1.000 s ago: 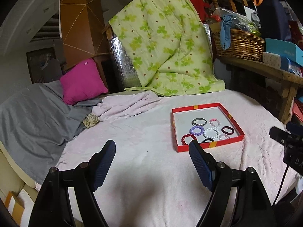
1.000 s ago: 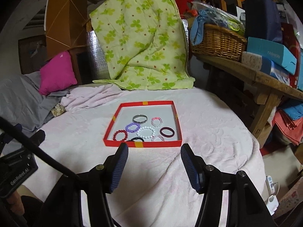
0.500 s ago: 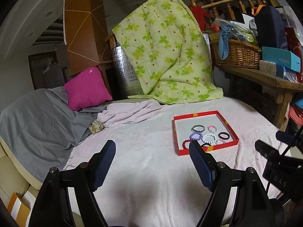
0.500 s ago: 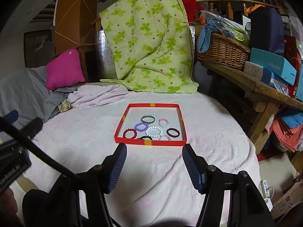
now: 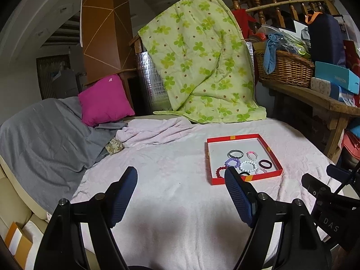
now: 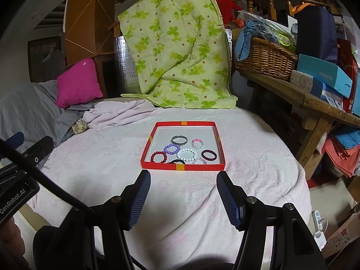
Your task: Organize jewelry
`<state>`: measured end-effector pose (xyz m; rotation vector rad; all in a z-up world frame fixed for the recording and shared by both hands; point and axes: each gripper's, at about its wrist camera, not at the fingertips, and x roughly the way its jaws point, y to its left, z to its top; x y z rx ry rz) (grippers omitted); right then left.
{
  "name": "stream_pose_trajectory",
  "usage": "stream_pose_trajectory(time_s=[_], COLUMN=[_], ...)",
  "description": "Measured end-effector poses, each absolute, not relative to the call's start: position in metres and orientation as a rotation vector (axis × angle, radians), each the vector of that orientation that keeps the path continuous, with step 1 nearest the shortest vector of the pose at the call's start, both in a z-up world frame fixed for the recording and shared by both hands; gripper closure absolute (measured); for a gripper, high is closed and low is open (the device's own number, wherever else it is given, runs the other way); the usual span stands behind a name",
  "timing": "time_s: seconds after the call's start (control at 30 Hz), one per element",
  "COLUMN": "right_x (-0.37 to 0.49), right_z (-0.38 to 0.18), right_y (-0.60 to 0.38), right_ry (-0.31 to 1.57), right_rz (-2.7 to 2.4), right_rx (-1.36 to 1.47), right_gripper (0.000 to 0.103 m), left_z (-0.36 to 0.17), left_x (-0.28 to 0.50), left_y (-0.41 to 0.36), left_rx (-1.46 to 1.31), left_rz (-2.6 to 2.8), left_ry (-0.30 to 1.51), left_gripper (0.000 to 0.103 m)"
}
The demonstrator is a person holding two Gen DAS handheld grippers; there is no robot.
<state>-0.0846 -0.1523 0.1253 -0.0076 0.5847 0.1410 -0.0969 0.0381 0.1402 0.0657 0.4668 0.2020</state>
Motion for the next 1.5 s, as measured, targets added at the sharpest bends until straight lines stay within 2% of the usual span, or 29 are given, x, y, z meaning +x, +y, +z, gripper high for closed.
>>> stream_pose_trajectory(time_s=[1.5], right_x=[-0.060], right_z=[0.111], right_y=[-0.134], right_ry=[0.617], right_rz=[0.153], right_rx=[-0.020], right_gripper=[0.038], left_z=[0.117], left_x=[-0.072], left_y=[0.049], left_rx=[0.031], left_rz=[0.236], left_ry=[0.526], left_gripper=[0.022])
